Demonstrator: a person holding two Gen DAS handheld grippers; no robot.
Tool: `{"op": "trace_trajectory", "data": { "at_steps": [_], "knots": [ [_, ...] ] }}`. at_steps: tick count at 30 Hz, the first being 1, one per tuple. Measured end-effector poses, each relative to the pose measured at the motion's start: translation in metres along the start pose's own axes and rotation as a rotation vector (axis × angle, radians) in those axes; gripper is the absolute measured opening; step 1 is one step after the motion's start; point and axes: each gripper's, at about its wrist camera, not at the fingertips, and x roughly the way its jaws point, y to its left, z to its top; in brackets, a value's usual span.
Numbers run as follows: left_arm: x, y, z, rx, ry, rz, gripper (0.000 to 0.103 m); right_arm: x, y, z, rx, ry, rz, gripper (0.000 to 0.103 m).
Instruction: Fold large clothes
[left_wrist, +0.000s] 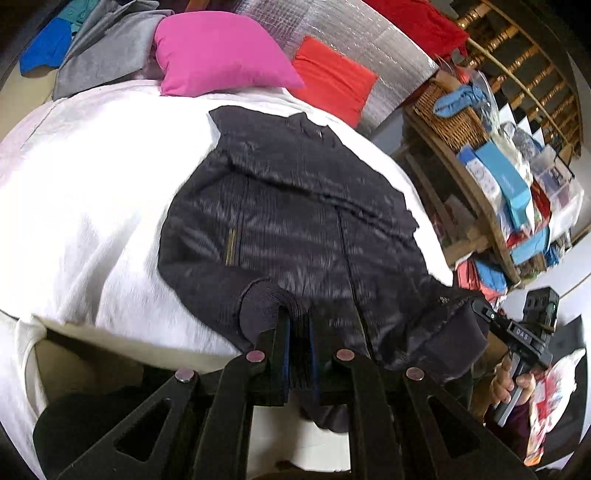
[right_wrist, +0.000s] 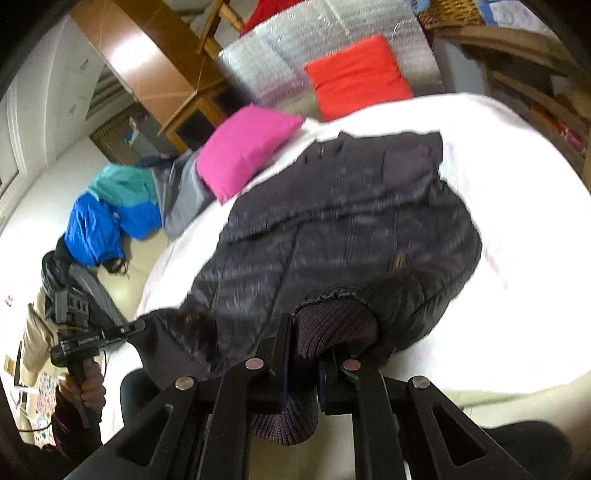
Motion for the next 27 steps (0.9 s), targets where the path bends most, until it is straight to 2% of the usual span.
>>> {"op": "trace_trajectory", "data": {
  "at_steps": [3,8,15,21,24,27],
  "knots": [
    [0.018,-0.004,0.022,-0.019,-0.005,-0.017,0.009,0.002,-0.001,0.02,-0.002,-0.025,-0.007,0.012],
    [0.022,0.003,0.068,-0.071,-0.051,-0.006,0.009,0.01,-0.006,0.06,0.018,-0.1,-0.017,0.011],
    [0.039,0.016,0.159,-0.135,-0.121,0.015,0.009,0.035,-0.038,0.139,0.139,-0.229,-0.01,0.011],
    [0.079,0.02,0.269,-0.134,-0.164,0.051,0.009,0.103,-0.077,0.231,0.236,-0.281,-0.048,0.011],
    [0.127,0.022,0.326,-0.119,-0.158,0.099,0.009,0.151,-0.099,0.27,0.278,-0.283,-0.09,0.011],
    [0.179,0.032,0.357,-0.119,-0.128,0.141,0.009,0.199,-0.127,0.298,0.324,-0.28,-0.148,0.011]
  ]
}}
